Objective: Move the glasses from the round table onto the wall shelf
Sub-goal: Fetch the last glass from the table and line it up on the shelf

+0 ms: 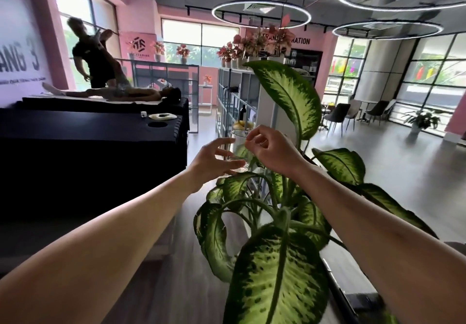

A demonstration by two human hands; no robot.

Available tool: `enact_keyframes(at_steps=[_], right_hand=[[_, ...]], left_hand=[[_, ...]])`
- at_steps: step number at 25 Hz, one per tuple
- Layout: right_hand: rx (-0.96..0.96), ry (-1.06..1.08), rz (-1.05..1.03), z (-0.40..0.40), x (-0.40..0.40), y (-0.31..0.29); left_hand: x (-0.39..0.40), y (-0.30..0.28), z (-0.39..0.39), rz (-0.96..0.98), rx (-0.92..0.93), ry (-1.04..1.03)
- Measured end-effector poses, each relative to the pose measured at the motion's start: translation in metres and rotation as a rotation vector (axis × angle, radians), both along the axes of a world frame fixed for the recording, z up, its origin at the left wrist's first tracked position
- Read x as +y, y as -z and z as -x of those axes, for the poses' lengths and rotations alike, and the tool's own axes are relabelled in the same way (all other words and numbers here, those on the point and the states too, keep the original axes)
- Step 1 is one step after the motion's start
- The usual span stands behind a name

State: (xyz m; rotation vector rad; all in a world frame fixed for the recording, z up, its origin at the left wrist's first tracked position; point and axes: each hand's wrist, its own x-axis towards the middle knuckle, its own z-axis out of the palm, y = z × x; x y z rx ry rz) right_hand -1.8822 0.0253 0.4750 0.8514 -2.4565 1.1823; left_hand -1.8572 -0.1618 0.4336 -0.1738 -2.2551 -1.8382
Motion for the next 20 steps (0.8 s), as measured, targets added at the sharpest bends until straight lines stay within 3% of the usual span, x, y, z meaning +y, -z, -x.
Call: enact_keyframes(at_steps=[12, 20], right_hand=[[0.030, 0.015, 0.006, 0.240, -0.149, -0.017], [0.068, -0.056, -0.018, 0.400, -0.259, -0.004]], left_hand=[[-0.151, -0.024, 0.238, 0.085, 0.010, -0.018], [-0.256, -0.010, 0.377, 0.107, 0.007, -0.128]])
